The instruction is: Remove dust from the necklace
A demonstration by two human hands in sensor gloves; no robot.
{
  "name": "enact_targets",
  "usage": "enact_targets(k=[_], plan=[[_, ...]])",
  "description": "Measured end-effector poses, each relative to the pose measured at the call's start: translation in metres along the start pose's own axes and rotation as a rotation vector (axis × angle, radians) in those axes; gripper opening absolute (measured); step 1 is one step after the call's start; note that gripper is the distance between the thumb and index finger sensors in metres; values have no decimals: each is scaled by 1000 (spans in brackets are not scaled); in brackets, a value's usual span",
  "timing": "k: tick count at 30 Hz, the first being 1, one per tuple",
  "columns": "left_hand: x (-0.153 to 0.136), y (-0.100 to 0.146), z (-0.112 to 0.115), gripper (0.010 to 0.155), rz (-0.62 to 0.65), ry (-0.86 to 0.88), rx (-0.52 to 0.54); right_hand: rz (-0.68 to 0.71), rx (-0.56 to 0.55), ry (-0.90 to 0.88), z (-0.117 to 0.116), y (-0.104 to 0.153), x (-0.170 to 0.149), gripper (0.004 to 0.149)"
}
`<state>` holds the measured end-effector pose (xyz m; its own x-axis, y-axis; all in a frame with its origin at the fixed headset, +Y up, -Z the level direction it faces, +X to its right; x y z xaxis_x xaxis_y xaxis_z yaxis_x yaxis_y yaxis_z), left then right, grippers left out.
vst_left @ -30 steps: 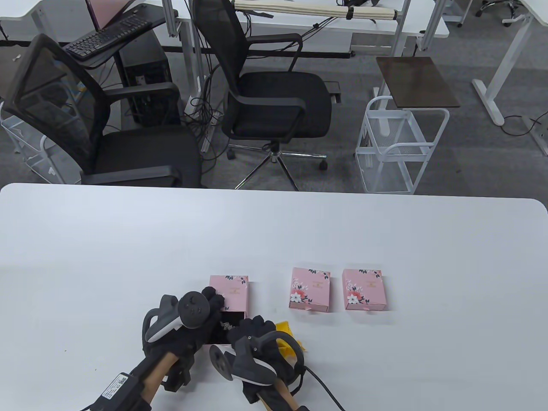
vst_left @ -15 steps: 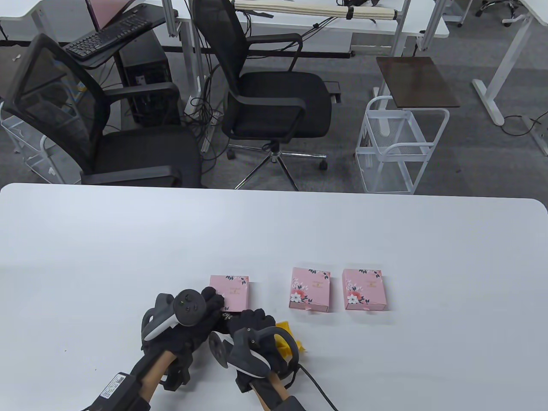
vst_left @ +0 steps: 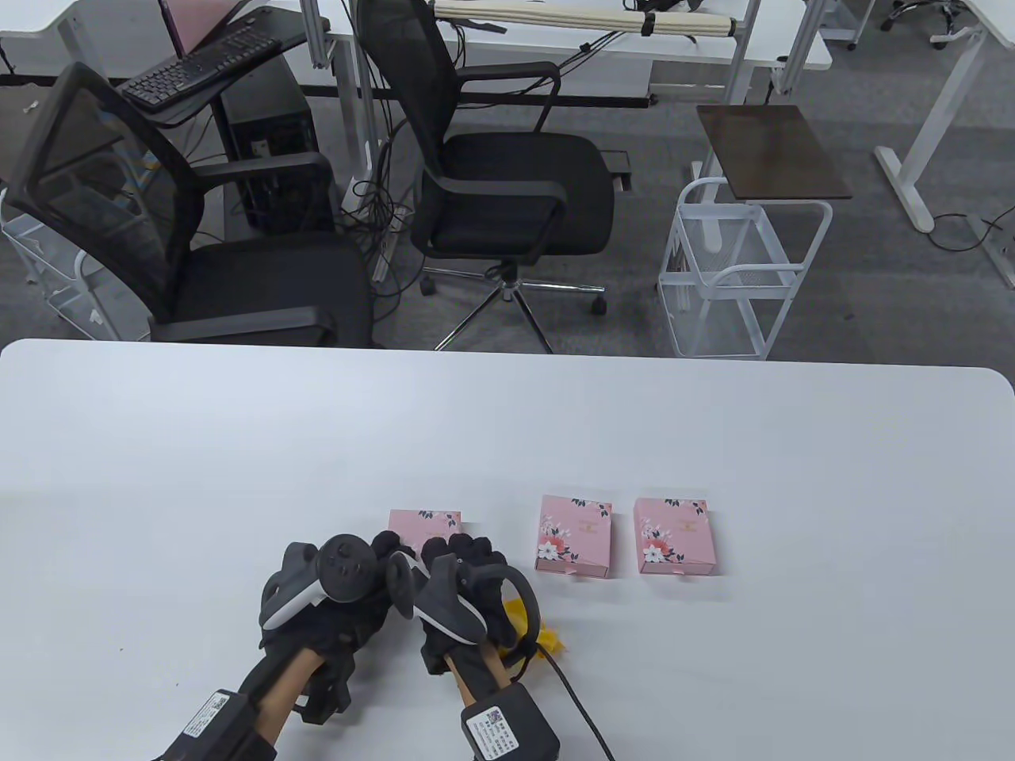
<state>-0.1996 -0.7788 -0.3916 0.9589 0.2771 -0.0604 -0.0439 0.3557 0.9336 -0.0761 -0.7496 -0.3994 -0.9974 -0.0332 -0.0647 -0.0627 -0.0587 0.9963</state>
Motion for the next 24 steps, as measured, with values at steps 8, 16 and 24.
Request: enact_targets(k=[8,16,24], plan=[[-1,1,-1,52,15,26,30,-4,37,-33,-1,-3,-3,50],[-19,35,-59,55,12,237,265,-5,157,-25,15,-7,-18,60],[-45,68,-68,55,34,382,354,-98,313,-157,1,-12,7,88]])
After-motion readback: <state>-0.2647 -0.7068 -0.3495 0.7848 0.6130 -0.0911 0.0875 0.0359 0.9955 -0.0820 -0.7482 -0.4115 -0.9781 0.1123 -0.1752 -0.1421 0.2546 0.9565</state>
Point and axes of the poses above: the tracker on the back of each hand, its own x axis roughly to the thumb side, its own y axis roughly from the fingertips to the wrist, z = x × y, the point moved 5 cm from there along -y, roughly from the wrist to the fingertips, and after that the axes turned 13 degrees about -z, right-handed, at the moved point
